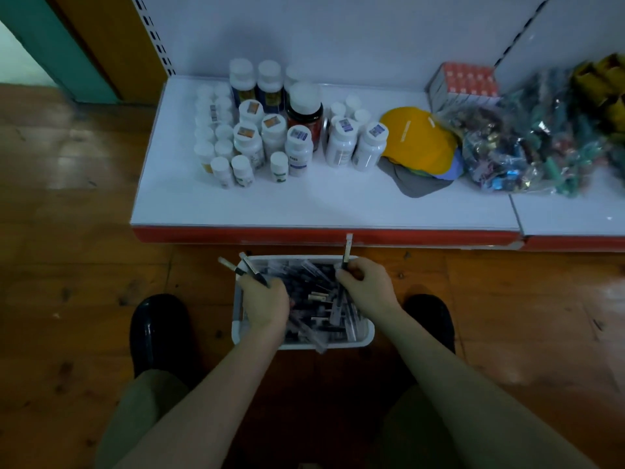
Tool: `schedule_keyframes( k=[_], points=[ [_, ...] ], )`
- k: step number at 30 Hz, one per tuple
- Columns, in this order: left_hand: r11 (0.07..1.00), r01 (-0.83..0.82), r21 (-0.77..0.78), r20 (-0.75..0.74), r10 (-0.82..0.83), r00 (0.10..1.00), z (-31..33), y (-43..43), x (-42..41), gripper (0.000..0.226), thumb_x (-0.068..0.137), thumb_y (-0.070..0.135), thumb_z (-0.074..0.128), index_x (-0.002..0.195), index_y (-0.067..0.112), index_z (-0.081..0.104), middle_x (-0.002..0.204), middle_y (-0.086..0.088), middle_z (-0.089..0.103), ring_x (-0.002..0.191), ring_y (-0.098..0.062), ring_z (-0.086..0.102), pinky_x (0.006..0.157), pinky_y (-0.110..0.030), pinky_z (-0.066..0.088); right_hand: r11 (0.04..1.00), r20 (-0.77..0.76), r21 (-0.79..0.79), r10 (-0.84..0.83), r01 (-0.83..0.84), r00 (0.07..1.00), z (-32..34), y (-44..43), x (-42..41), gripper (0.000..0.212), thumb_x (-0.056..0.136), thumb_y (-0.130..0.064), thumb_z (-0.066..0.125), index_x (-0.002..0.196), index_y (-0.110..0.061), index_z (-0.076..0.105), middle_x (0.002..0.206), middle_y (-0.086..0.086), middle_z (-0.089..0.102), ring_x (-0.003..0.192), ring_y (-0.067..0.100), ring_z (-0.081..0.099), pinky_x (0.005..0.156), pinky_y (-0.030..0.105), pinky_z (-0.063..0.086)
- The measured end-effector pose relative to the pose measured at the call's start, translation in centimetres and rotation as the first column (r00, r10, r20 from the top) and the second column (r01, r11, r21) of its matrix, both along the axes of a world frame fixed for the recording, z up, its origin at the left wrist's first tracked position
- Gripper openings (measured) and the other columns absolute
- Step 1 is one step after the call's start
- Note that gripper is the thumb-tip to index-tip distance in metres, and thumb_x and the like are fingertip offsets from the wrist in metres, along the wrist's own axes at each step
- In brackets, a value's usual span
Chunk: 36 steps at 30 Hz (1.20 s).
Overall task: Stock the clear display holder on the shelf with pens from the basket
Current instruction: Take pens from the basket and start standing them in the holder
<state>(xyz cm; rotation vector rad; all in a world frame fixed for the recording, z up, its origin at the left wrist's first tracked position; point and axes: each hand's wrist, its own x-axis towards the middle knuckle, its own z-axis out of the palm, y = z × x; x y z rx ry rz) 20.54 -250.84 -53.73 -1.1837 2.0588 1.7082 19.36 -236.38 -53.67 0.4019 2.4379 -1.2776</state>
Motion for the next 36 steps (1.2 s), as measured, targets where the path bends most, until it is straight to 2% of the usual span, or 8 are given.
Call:
schedule_keyframes(
  k=[6,10,14,22,24,27,31,36],
  points=[
    [0.981,0.171,0.091,-0.321,-0.134,0.937,11.6,-0.5,1.5,0.034,0.095,0.002,0.040,0.125,0.015,0.032,0.071,-0.008,0.051,0.045,-0.012,0.043,0.041,-0.024,0.036,0.961,-0.147,-0.274,-0.073,0.030,0.986,12.6,-1.3,-1.0,0.010,0.092,-0.014,0.057,0.087,-0.005,0.059,0.080,0.013,0.059,0.073,0.019,0.058,0.072,0.032,0.052],
    [0.958,0.277,0.067,-0.530,-0.201,0.824,20.9,-1.3,1.8,0.021,0.096,0.015,0.046,0.117,0.014,0.040,0.062,-0.004,0.050,0.044,-0.009,0.044,0.044,-0.024,0.037,0.900,-0.247,-0.437,-0.122,0.002,0.961,22.6,-2.0,-1.2,0.012,0.091,-0.013,0.058,0.080,-0.009,0.060,0.075,0.007,0.058,0.072,0.012,0.058,0.062,0.013,0.049],
    [0.943,0.331,0.048,-0.656,-0.220,0.723,29.4,-2.2,2.2,0.004,0.093,0.016,0.052,0.092,0.016,0.049,0.059,0.000,0.052,0.046,-0.008,0.047,0.041,-0.021,0.040,0.824,-0.292,-0.566,-0.213,0.010,0.932,31.8,-2.8,-1.7,0.011,0.090,-0.011,0.059,0.079,-0.009,0.062,0.074,0.010,0.060,0.069,0.017,0.058,0.060,0.017,0.052],
    [0.868,0.495,0.036,-0.771,-0.291,0.567,43.6,-4.1,3.2,0.015,0.089,0.012,0.059,0.097,0.008,0.047,0.072,-0.011,0.067,0.047,-0.016,0.044,0.040,-0.023,0.037,0.790,-0.441,-0.607,-0.243,-0.088,0.864,45.0,-4.6,-1.9,0.016,0.088,-0.015,0.061,0.077,-0.003,0.064,0.070,0.009,0.060,0.064,0.016,0.057,0.057,0.019,0.052],
    [0.871,0.489,0.052,-0.797,-0.259,0.545,46.5,-4.5,3.7,0.013,0.089,0.009,0.058,0.092,0.007,0.046,0.067,-0.005,0.066,0.045,-0.013,0.042,0.038,-0.022,0.034,0.871,-0.565,-0.478,-0.205,-0.115,0.799,47.4,-4.7,-1.2,0.022,0.091,-0.023,0.059,0.084,-0.003,0.066,0.072,0.007,0.062,0.067,0.015,0.059,0.058,0.022,0.053],
    [0.876,0.475,0.086,-0.819,-0.209,0.534,49.9,-5.3,4.6,0.012,0.087,0.005,0.057,0.089,0.005,0.045,0.062,-0.001,0.063,0.042,-0.009,0.041,0.036,-0.020,0.031,0.994,-0.835,-0.086,-0.039,-0.060,0.549,49.6,-4.5,0.0,0.020,0.092,-0.018,0.056,0.108,-0.007,0.062,0.082,0.004,0.063,0.074,0.016,0.059,0.068,0.019,0.050],
    [0.869,0.481,0.118,-0.847,-0.165,0.505,52.5,-6.3,5.7,0.009,0.090,0.003,0.054,0.092,0.004,0.046,0.063,-0.006,0.062,0.039,-0.008,0.040,0.035,-0.018,0.030,0.910,-0.903,0.407,0.414,-0.082,0.118,51.8,-4.8,1.5,0.029,0.084,-0.013,0.061,0.111,-0.005,0.063,0.099,0.013,0.059,0.083,0.012,0.054,0.078,0.007,0.041],
    [0.855,0.499,0.139,-0.849,-0.156,0.504,54.7,-6.5,6.4,0.013,0.087,0.000,0.055,0.096,0.003,0.047,0.052,0.000,0.058,0.040,-0.009,0.038,0.035,-0.018,0.027,0.838,-0.839,0.544,0.543,-0.032,-0.027,53.8,-5.6,1.4,0.031,0.084,-0.026,0.051,0.097,-0.004,0.068,0.097,0.015,0.062,0.091,0.013,0.050,0.078,0.022,0.041]
  ],
)
